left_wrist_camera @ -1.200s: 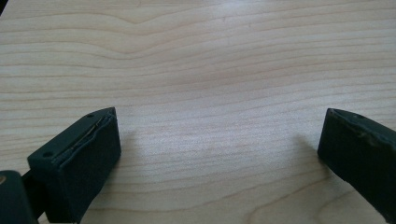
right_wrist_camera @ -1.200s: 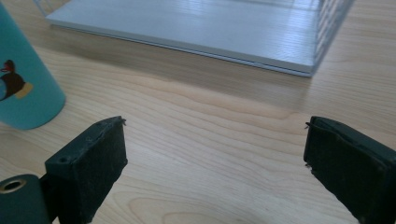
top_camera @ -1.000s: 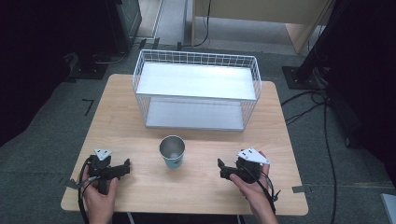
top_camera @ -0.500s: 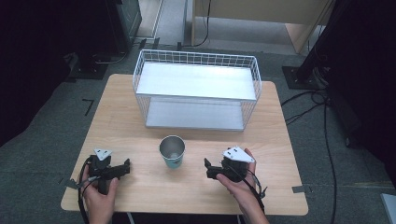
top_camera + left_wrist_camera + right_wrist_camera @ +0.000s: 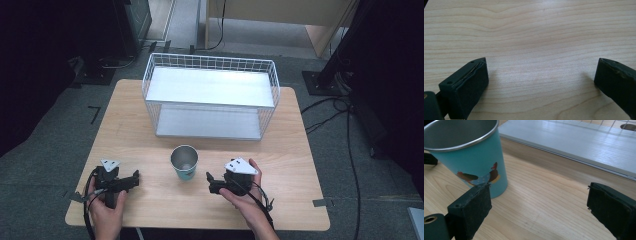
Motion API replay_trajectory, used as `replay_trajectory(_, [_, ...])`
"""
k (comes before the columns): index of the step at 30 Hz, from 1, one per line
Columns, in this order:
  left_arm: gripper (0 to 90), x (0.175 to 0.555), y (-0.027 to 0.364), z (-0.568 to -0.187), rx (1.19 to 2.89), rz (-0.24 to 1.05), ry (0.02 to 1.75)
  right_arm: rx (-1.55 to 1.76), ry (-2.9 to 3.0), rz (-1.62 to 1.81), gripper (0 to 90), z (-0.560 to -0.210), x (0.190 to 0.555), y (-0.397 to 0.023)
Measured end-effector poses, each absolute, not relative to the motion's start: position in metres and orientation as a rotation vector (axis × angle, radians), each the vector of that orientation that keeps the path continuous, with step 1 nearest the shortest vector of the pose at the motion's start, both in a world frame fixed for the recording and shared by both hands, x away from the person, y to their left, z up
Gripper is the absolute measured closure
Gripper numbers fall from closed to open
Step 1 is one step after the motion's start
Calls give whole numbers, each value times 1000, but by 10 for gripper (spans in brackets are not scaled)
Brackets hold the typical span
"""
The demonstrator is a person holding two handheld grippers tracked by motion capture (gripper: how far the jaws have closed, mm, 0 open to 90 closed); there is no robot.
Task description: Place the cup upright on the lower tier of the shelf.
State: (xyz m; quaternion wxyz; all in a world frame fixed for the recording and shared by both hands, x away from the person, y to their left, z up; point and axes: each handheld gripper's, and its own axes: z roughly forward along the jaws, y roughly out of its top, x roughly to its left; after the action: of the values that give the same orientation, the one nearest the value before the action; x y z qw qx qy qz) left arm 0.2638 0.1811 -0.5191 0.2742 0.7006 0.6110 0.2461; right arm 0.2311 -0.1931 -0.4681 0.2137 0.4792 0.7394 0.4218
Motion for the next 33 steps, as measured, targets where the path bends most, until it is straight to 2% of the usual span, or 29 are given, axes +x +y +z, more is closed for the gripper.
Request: replay_trajectory(33, [0,264,181,-519,1884,662,1643,1268,2124,1217,55,-474,234,-147])
